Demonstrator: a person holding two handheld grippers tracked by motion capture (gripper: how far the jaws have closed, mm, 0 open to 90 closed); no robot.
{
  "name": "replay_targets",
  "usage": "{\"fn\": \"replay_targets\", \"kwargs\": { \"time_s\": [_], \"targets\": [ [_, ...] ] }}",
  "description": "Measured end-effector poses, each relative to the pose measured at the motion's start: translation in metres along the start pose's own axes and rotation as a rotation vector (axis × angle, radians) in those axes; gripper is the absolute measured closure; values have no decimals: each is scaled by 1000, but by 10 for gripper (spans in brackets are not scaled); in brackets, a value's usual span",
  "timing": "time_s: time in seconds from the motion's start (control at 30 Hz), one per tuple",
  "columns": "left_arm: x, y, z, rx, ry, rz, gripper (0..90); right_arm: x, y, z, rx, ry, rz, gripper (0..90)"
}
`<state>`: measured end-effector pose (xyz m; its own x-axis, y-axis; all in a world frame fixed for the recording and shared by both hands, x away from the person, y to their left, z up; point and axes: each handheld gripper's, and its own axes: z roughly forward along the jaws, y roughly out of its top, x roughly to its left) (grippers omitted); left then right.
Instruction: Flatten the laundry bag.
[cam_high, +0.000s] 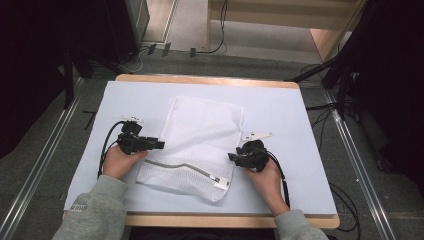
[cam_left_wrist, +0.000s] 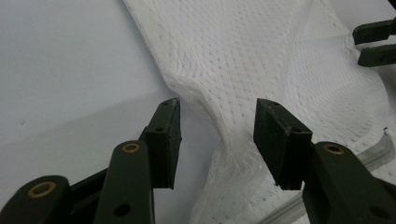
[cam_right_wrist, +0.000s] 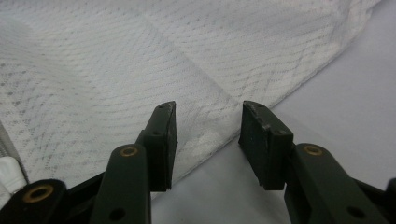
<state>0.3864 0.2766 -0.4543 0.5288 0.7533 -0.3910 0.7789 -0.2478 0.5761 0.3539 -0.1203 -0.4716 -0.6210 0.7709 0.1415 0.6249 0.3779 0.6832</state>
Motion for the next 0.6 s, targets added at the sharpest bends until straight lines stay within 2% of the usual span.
{"fn": "replay_targets", "kwargs": {
  "time_s": [0.03, 0.13, 0.2, 0.27, 0.37, 0.5, 0.6],
  "targets": [
    [0, 0, 2, 16, -9, -6, 602, 2, 0, 0, 2, -9, -10, 619],
    [0, 1, 5, 39, -25, -24, 726, 6, 0, 1, 11, -51, -42, 755],
    [0, 2, 6, 47, -23, -26, 793, 3, 1, 1, 15, -33, -22, 843],
    [1, 2, 7, 56, -34, -40, 855, 0, 3, 1, 24, -4, -10, 891],
    [2, 3, 6, 52, -47, -57, 894, -4, 7, 2, 43, 14, 6, 900],
    [3, 3, 0, 18, -83, -70, 898, -12, 12, 4, 47, 3, 9, 900],
    [2, 1, -1, 13, -85, -78, 898, -21, 18, 8, 47, 6, 27, 900]
  ]
}}
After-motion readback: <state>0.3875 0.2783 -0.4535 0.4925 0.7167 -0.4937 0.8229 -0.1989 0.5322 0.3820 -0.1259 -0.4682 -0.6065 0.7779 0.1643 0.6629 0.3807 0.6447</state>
